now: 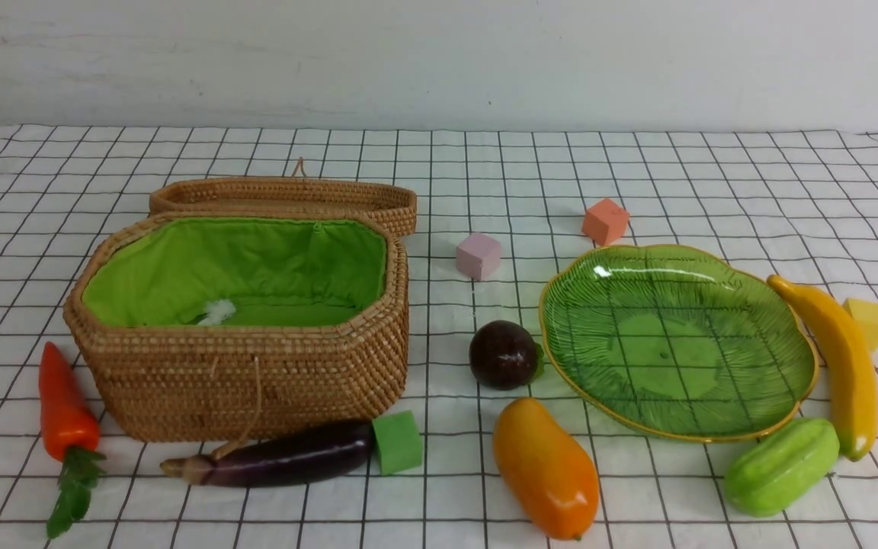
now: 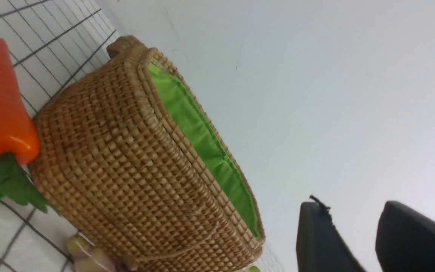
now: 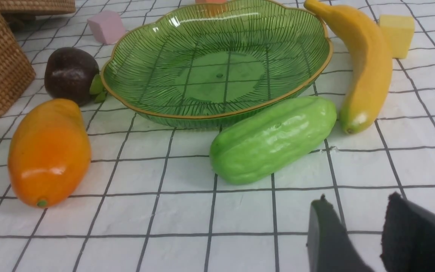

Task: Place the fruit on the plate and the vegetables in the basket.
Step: Use the left arm to grab a carrot and put it into the left basket

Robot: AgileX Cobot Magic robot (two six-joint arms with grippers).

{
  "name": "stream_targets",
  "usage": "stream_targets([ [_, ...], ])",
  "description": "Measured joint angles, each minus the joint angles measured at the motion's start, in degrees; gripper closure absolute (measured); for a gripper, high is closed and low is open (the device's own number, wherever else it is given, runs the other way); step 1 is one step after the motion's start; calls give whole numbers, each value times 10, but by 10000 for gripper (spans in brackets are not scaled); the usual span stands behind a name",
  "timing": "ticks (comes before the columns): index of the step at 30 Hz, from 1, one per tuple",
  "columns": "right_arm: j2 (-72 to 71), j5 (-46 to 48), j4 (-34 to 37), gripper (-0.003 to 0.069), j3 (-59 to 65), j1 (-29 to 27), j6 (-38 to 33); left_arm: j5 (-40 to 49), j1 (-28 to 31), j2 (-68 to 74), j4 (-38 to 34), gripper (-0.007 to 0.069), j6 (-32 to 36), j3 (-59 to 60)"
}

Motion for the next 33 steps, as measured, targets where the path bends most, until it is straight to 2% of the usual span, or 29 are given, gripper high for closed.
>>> stream_targets([
  [2, 0, 0, 0, 416, 0, 0, 0, 33, 1, 0, -11, 446, 5, -25],
  [4, 0, 0, 0, 416, 0, 0, 0, 93, 1, 13, -4, 523, 34, -81],
  [6, 0, 0, 0, 416, 0, 0, 0, 150, 1, 47, 23, 594, 70, -139],
  [7, 0, 0, 0, 416, 0, 0, 0, 157, 1, 51, 23, 601, 74, -146],
  [8, 0, 0, 0, 416, 0, 0, 0, 210, 1, 97, 57, 637, 112, -200],
  [12, 0, 0, 0, 416, 0, 0, 0, 327, 1, 232, 124, 637, 164, -315],
  [16, 0, 0, 0, 416, 0, 0, 0, 382, 1, 343, 150, 637, 174, -367],
  [23, 0, 0, 0, 416, 0, 0, 0, 400, 1, 483, 155, 637, 200, -405],
  [33, 0, -19, 1, 416, 3, 0, 5, 433, 1, 511, 162, 637, 203, -436],
])
